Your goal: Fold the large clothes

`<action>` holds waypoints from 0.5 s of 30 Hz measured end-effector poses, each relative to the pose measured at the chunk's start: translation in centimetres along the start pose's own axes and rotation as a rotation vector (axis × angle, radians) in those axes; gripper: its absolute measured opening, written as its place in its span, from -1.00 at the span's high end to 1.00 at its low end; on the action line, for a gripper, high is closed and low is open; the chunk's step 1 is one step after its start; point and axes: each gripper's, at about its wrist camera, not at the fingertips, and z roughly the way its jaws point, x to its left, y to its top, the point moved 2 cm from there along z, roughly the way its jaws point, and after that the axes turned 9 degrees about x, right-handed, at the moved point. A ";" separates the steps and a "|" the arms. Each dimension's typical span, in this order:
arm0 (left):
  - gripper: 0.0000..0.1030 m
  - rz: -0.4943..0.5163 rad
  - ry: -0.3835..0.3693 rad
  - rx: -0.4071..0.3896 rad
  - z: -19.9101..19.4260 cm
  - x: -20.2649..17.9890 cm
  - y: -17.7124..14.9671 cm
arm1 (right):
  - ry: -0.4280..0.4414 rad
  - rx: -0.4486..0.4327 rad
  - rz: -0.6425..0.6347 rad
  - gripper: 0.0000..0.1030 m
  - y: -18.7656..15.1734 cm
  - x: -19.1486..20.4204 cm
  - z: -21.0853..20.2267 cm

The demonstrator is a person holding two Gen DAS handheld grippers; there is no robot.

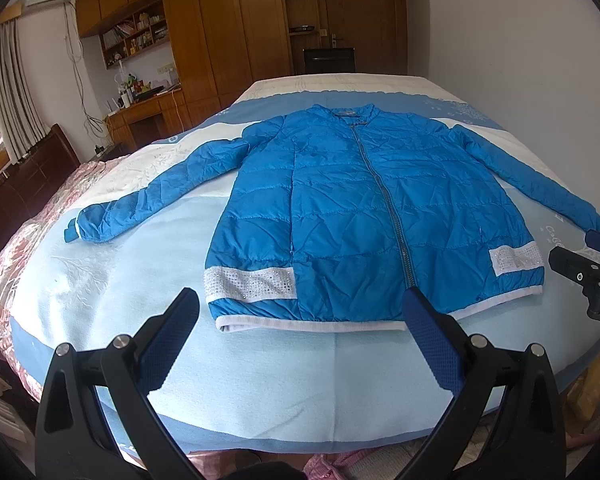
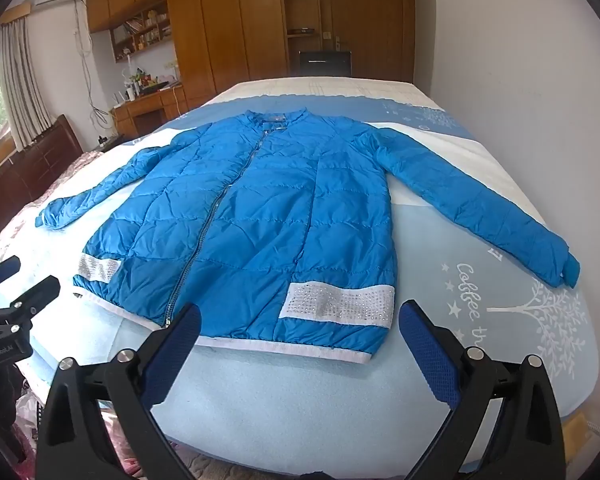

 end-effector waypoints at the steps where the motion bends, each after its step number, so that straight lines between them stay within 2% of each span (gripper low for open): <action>1: -0.94 0.000 0.000 0.000 0.0 0.0 0.0 | 0.000 -0.001 0.000 -0.92 0.0 0.0 0.0; 15: -0.94 0.001 0.004 -0.002 -0.3 0.3 0.3 | -0.001 -0.003 -0.001 -0.92 0.0 0.0 -0.1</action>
